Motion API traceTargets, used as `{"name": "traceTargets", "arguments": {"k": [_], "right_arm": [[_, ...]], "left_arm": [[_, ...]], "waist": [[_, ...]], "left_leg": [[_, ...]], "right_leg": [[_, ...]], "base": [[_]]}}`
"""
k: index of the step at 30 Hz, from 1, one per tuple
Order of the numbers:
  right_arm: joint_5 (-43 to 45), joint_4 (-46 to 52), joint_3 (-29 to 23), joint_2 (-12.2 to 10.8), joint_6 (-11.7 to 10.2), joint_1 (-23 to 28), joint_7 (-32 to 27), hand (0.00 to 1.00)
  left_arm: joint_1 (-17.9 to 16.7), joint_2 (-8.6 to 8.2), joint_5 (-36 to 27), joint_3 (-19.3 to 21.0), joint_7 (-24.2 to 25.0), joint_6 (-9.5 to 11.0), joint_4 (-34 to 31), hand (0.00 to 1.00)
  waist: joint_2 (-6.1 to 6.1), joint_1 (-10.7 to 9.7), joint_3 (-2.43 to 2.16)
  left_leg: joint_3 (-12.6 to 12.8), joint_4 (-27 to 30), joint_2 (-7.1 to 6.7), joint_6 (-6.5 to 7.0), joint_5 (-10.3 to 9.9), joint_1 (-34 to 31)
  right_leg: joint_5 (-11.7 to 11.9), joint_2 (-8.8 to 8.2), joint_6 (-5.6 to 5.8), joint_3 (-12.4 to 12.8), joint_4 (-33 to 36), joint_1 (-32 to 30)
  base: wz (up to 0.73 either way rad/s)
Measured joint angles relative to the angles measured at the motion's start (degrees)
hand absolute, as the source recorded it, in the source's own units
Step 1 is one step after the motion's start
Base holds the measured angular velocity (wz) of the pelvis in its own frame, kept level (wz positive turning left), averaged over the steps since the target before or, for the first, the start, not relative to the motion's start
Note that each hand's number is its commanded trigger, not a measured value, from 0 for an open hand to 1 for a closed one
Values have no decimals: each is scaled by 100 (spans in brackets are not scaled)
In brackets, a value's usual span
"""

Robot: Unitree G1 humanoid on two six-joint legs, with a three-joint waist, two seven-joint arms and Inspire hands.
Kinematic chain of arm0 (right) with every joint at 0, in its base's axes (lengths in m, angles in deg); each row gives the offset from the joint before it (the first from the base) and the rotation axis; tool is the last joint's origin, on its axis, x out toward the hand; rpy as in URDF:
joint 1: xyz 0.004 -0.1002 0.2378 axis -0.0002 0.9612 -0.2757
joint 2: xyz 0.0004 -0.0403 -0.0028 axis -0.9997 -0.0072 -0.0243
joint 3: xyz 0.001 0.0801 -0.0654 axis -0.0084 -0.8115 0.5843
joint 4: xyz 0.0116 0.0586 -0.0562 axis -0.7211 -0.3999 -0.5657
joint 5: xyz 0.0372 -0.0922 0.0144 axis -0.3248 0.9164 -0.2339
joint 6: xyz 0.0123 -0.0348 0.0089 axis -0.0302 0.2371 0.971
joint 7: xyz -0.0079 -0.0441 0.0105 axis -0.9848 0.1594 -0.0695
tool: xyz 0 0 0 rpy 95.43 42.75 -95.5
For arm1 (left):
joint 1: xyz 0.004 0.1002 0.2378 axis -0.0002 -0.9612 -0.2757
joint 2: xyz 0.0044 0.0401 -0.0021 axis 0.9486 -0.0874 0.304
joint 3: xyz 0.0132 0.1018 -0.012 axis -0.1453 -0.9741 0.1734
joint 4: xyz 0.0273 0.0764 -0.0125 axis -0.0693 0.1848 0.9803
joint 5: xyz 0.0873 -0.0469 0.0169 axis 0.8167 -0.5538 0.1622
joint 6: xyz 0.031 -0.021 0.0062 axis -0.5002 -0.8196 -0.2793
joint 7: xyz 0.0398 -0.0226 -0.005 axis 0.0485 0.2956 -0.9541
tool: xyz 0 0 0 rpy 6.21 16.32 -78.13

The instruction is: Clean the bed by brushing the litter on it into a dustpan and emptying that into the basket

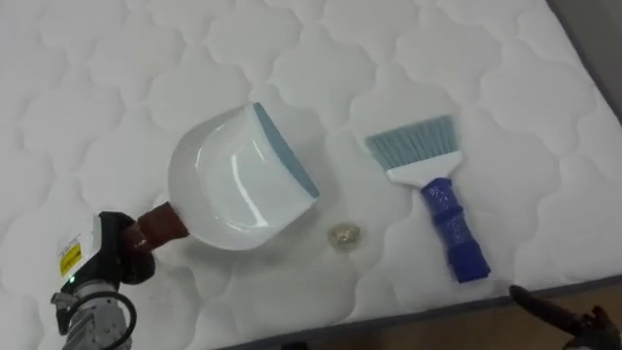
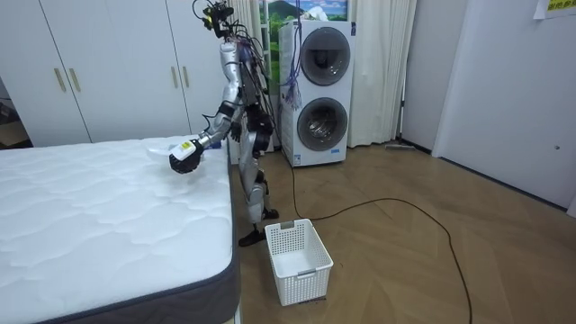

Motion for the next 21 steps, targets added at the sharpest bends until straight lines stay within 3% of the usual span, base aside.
{"name": "traceTargets", "arguments": {"k": [4, 10, 13, 21], "right_arm": [[76, 453, -119, 56, -176, -56, -530, 0], [1065, 1315, -185, 165, -621, -105, -1769, 0], [1778, 1423, -182, 259, -819, -259, -2157, 0], [2875, 1761, 13, 283, -1086, -397, -2870, 0]], "left_arm": [[-82, 4, -1, 6, 17, 1, -95, 100], [-418, 98, 38, 4, 405, 48, -256, 100], [-537, 141, 67, -9, 628, 47, -235, 100], [-606, 201, 124, -169, 1118, 34, -67, 100]], "waist": [[3, 30, -3], [7, 23, -6], [14, 7, -11], [15, 34, -11]], "left_leg": [[37, -10, -13, 8, -1, -35], [83, -28, -20, 14, -6, -82], [104, -24, -15, 18, -4, -163], [115, -23, -4, 18, -4, -201]], "right_leg": [[-4, -17, 10, 32, 24, -67], [-21, -18, 23, 93, 51, -167], [-19, -20, 21, 114, 86, -268], [-19, -37, 20, 33, 153, -275]], "base": [[-4], [-3], [-3], [1]]}}
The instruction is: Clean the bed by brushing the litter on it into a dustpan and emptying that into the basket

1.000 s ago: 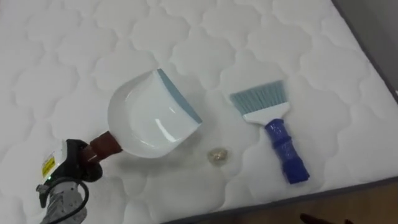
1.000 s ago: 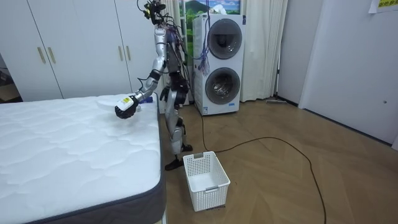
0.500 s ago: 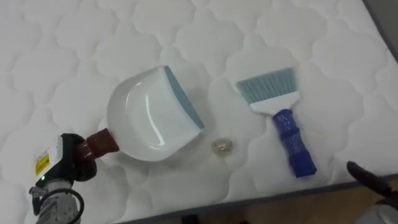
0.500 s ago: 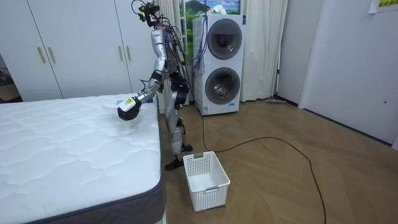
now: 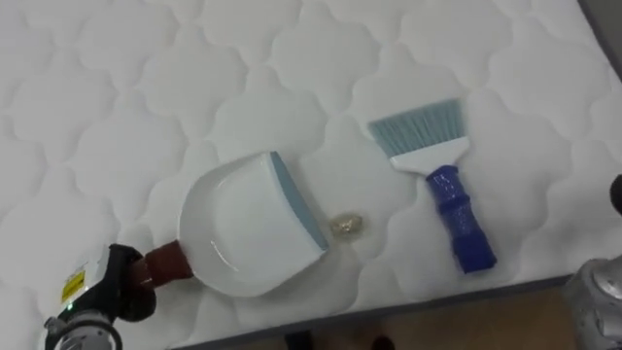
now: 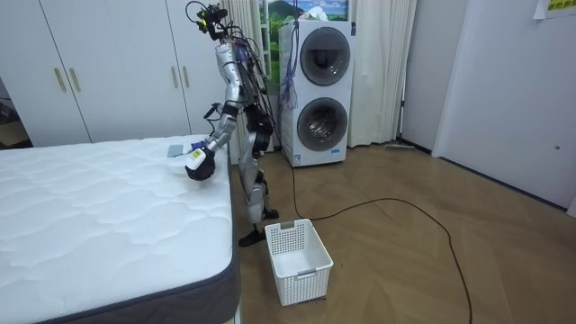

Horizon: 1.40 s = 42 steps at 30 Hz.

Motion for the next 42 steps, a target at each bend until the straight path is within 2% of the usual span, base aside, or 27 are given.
{"name": "traceTargets", "arguments": {"k": [6, 13, 17, 25, 30, 34, 40, 42], "right_arm": [[940, 17, 763, 17, -4, 2, 35, 0], [990, 1, 1608, 49, -4, 2, 699, 0], [995, 5, 1908, 55, -3, 8, 923, 0], [1292, 35, 2189, 66, 0, 21, 1501, 0], [1280, -79, 2476, 55, 4, 36, 1837, 0], [1282, -181, 2513, 55, 50, 76, 2055, 0], [1283, -334, 2514, 58, 64, 146, 2214, 0], [1280, -439, 2512, 58, 159, 162, 2264, 0]], "left_arm": [[35, 33, 131, -202, 449, -96, 23, 100], [216, 34, 98, -542, 901, -85, 204, 100], [327, 55, 77, -661, 1017, -81, 254, 100], [423, 85, 141, -636, 996, 16, 313, 100], [517, 85, 122, -636, 877, 58, 432, 100], [526, 85, 127, -624, 793, 59, 501, 100], [539, 85, 124, -625, 346, 58, 567, 100], [591, 86, 122, -624, 195, 54, 665, 100]], "waist": [[3, 78, 2], [20, 236, 17], [54, 308, 59], [67, 450, 71], [112, 477, 97], [136, 484, 102], [141, 480, 100], [150, 472, 106]], "left_leg": [[9, 6, 6, 0, 0, 3], [-22, 4, 6, 0, -2, 50], [-25, 0, 4, 4, -6, 34], [-20, -4, 15, -9, -20, -26], [-141, -3, 8, -15, -24, -35], [-190, 0, 1, -19, -26, -30], [-197, 5, 0, -19, -26, -25], [-198, 10, 0, -19, -26, -36]], "right_leg": [[-2, 1, -3, 6, 11, 0], [-4, -2, -6, -52, -73, 94], [-8, -9, -9, -74, -105, 85], [-16, 0, -20, -79, -110, 46], [-9, 3, -29, -207, -196, 138], [-7, 1, -32, -270, -241, 191], [-6, -4, -32, -297, -232, 201], [-6, -9, -32, -340, -202, 176]], "base": [[-1], [3], [0], [0], [11], [8], [0], [0]]}}
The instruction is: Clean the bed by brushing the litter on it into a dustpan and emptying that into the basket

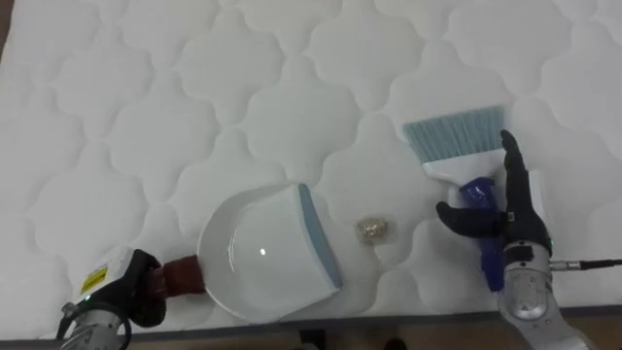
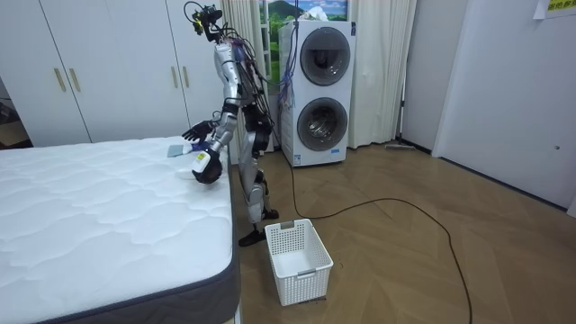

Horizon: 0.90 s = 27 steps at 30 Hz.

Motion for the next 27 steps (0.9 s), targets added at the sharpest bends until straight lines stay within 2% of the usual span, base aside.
{"name": "traceTargets", "arguments": {"k": [3, 9, 15, 23, 27], "right_arm": [[-10, -214, 0, -4, 34, 25, 21, 0], [-261, -448, -1, -7, 280, 37, 143, 0], [-604, -662, -1, -7, 343, 34, 241, 0], [-535, -937, -8, -2, 344, 48, 348, 0], [-210, -1203, -11, -1, 335, 36, 381, 0]], "left_arm": [[44, 5, 1, -3, -162, 8, 18, 100], [62, 4, 84, -9, -360, -25, 31, 100], [82, 4, 92, -41, -461, -96, 11, 100], [63, 4, 263, -86, -625, -172, -150, 100], [32, 4, 362, -86, -704, -188, -155, 100]], "waist": [[2, -16, 1], [1, -20, 1], [5, -20, -1], [21, -40, -11], [24, -42, -14]], "left_leg": [[-1, 7, 0, 0, 0, -4], [8, 6, 2, 0, 0, -7], [5, 3, 3, 0, 0, -10], [-22, 23, 2, 0, 0, 4], [-50, 39, -4, 0, 1, 7]], "right_leg": [[0, -5, 0, -18, 5, -3], [0, -2, 0, -2, 6, -15], [1, 5, -3, -2, -9, -15], [2, 8, -4, -18, 3, 16], [2, 2, -4, -54, 10, 39]], "base": [[0], [0], [0], [0], [3]]}}
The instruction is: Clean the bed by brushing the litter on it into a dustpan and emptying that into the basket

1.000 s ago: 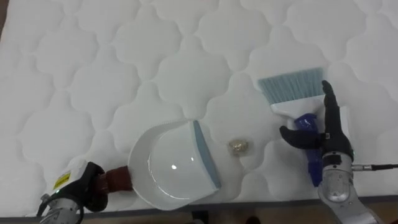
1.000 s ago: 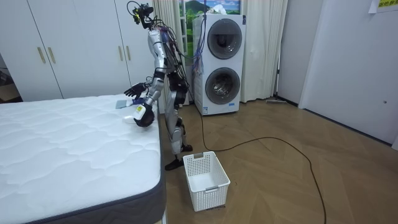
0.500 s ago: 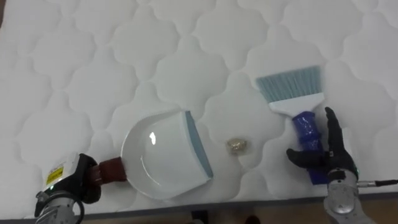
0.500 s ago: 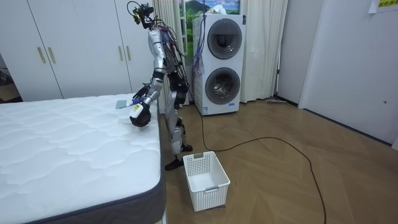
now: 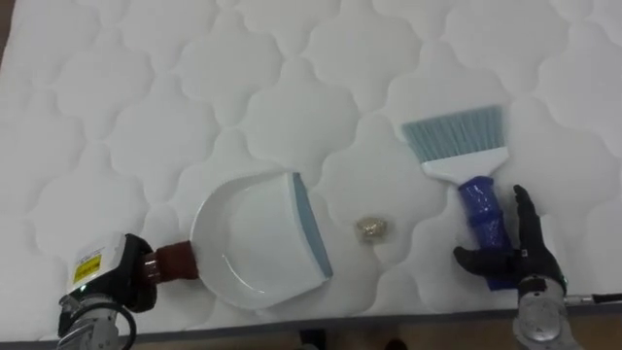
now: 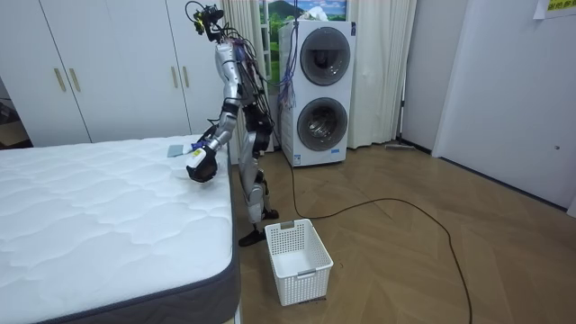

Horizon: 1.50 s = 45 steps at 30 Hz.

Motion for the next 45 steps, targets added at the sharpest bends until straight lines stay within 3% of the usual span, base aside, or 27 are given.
{"name": "traceTargets", "arguments": {"k": [9, 10, 12, 18, 22, 28, 39, 45], "right_arm": [[327, -214, -87, 1, 95, -20, 69, 0], [330, -216, -92, 1, 115, -27, 71, 37], [334, -286, -96, 0, 150, -75, 85, 100], [335, -621, -277, 14, 204, -373, -16, 100], [312, -964, -282, 149, 369, -709, -29, 100], [148, -1161, -330, 157, 559, -870, -8, 100], [-206, -1273, -384, 77, 580, -856, -14, 100], [-231, -1393, -391, 80, 597, -893, 37, 100]], "left_arm": [[0, 0, 45, -28, -71, -120, -12, 100], [1, 0, 45, -28, -81, -120, -12, 100], [14, -1, 44, -28, -110, -129, -12, 100], [44, -6, 29, -28, -108, -228, -8, 100], [120, -45, 30, -28, -105, -255, 45, 100], [173, -118, -9, -28, -70, -303, 156, 100], [399, -118, -118, -28, 38, -315, 215, 100], [491, -117, -118, -27, 17, -333, 213, 100]], "waist": [[3, -26, -1], [3, -24, -1], [5, -22, 0], [3, -11, 1], [3, 14, 3], [18, 41, 28], [-26, 38, 96], [-37, 35, 91]], "left_leg": [[-143, 82, -15, 0, 0, -3], [-147, 86, -16, 0, 0, -4], [-171, 102, -18, 1, 0, -8], [-168, 126, -18, 2, 1, -5], [-139, 130, -12, 4, 2, 3], [-137, 129, 11, 1, 1, 4], [-129, 132, 9, 0, -1, -18], [-120, 150, 6, 0, -1, -17]], "right_leg": [[-1, -9, 0, -162, 0, 80], [-1, -10, 0, -168, 0, 78], [-1, -15, -1, -195, 7, 81], [-2, -57, 0, -181, 50, 76], [-2, -13, -1, -117, 91, 85], [-6, 7, -10, -121, 83, 78], [-8, -1, -13, -134, 89, 56], [-18, -10, -18, -128, 107, 22]], "base": [[7], [0], [4], [0], [-4], [-1], [0], [0]]}}
